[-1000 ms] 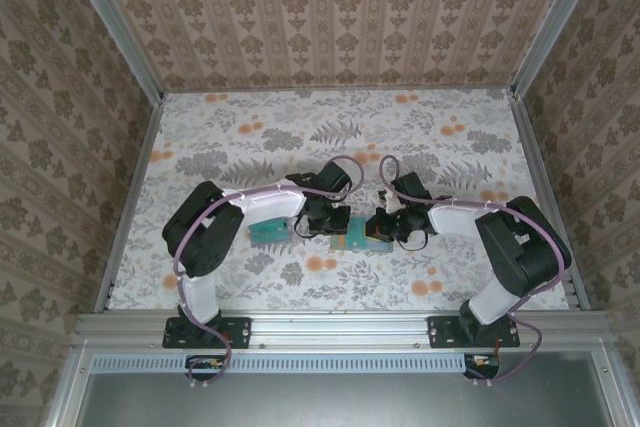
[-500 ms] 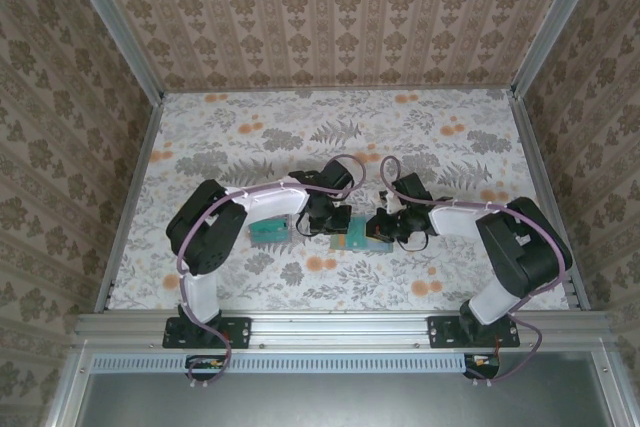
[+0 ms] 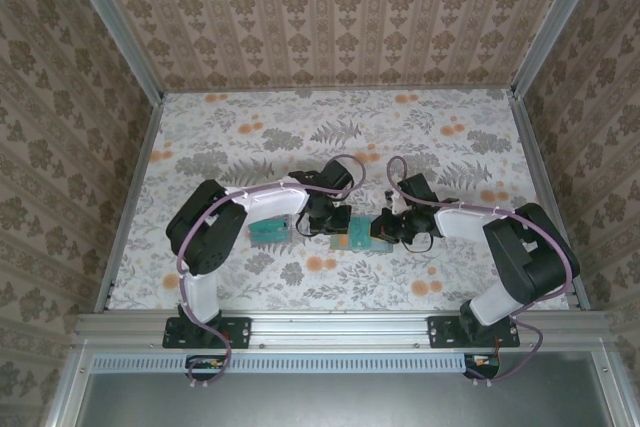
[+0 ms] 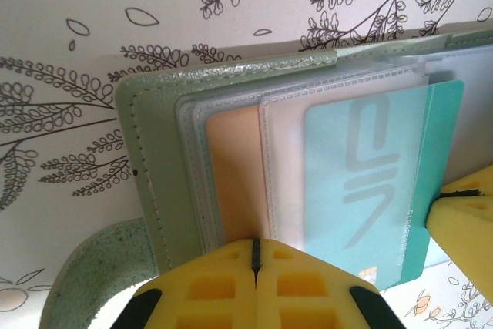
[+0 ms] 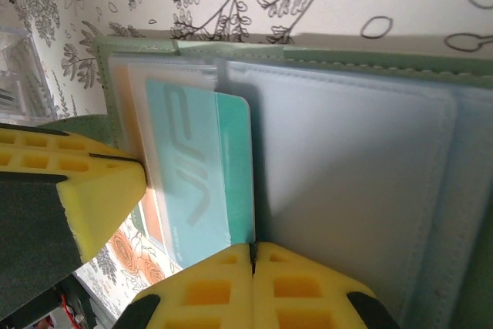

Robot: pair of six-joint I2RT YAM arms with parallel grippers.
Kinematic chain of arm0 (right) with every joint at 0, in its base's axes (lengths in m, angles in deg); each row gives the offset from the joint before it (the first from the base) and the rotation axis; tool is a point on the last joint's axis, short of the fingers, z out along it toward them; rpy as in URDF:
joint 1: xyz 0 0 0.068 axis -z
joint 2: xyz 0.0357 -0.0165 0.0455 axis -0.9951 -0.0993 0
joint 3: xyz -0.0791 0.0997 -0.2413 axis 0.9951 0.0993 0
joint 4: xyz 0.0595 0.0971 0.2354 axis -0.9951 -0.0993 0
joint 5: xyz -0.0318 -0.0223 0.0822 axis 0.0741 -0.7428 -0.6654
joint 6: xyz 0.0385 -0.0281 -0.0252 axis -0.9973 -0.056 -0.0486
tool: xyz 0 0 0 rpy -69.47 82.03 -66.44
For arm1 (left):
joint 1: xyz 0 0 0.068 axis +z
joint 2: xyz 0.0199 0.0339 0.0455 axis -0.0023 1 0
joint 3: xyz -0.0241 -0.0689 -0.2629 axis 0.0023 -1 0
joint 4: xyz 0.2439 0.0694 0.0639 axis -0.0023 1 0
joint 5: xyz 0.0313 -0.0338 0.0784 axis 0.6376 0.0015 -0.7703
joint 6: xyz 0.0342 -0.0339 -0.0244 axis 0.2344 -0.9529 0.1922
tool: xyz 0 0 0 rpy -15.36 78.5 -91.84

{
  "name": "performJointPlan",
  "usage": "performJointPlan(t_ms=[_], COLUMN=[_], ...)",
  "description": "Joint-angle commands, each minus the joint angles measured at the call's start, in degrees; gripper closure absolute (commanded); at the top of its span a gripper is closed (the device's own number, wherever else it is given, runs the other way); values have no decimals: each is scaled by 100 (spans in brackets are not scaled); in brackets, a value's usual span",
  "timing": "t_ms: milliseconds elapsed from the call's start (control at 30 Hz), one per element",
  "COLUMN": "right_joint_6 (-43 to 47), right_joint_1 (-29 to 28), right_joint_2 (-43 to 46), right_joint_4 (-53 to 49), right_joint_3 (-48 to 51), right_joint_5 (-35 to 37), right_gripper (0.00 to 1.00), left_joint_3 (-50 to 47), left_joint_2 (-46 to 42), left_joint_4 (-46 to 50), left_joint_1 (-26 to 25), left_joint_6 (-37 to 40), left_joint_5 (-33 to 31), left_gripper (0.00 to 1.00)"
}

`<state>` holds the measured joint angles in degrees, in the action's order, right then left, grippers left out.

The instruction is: Take the credit cards out of the card holder

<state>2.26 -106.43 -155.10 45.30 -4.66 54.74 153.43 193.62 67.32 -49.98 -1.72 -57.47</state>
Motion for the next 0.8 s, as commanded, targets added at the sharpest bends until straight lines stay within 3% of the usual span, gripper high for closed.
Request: performJointPlan(t_ms=[0,467,767], right_joint_6=[63,9,0], right_joint_1=[25,16,-46], right_joint_2=[58,-26,-246], right_joint_4=[-172,-20,22], right_joint_3=[57,-5,-218], right_joint_5=[51,-76,-132], right_gripper=[80,82,77], left_joint_3=[-261,-239,-171], left_joint_2=[228,227,281], left_joint_4=[303,302,311], left_joint_1=[2,-14,-11], left_joint_6=[-63,-42,-31], left_joint_5=[-286,-268,-222], left_gripper=[100,100,100])
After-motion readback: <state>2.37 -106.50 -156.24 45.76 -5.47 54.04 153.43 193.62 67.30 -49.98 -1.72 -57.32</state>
